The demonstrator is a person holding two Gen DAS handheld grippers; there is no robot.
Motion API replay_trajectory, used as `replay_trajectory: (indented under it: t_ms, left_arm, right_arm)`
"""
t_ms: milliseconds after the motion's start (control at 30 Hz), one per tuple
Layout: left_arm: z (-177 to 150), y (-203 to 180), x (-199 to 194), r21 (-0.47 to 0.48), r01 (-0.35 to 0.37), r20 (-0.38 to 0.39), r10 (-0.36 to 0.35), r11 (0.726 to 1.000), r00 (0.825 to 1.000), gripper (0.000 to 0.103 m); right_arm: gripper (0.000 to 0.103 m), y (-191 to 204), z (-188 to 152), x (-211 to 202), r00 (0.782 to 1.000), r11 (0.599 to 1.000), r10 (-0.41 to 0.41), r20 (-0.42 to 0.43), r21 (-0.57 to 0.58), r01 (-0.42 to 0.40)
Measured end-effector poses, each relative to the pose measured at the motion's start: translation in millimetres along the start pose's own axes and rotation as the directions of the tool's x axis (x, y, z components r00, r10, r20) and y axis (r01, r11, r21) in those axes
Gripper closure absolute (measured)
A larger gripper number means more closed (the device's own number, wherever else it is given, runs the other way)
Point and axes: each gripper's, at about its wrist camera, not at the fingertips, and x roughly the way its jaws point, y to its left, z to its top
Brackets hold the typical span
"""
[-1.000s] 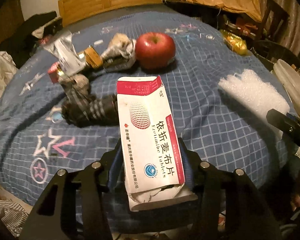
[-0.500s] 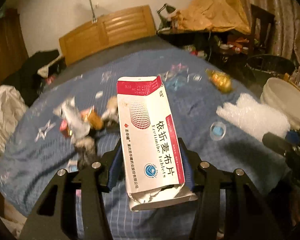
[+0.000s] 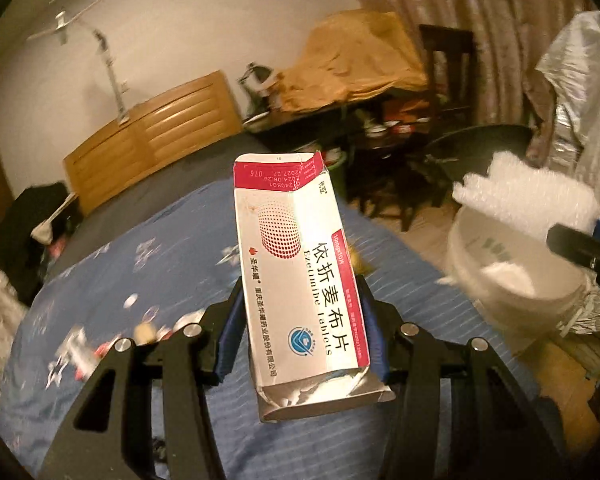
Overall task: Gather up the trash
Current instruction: 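Lift bubble wrap and medicine box and carry both toward the white bucket, then open both tools over the bucket to drop bubble wrap and medicine box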
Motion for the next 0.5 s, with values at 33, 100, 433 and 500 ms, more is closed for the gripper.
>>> replay_trajectory:
  t_ms: [33, 100, 433, 500]
  left_arm:
    - [6, -9, 2, 0.014, 0.013, 0.008, -0.013, 1.0, 1.0, 0.054]
    - [17, -25, 9, 0.04, 0.038, 0.017, -0.038, 0.998, 0.999, 0.054]
    - [57, -103, 39, 0.113, 0.192, 0.019, -0.195, 0.975, 0.981, 0.054]
    - [62, -114, 45, 0.122, 0.221, 0.015, -0.225, 0.968, 0.974, 0.053]
  right_arm:
    - [0.066, -12, 4, -5, 1.0, 1.0, -0.03, 0.006, 0.001, 0.03]
    - [0.066, -33, 10, -11, 0.997, 0.997, -0.071, 0.009, 0.008, 0.071]
    - [0.066, -129, 27, -20, 0.97, 0.969, -0.245, -0.014, 0.025, 0.245]
    - [0.066, -144, 28, -19, 0.962, 0.962, -0.271, -0.027, 0.027, 0.272]
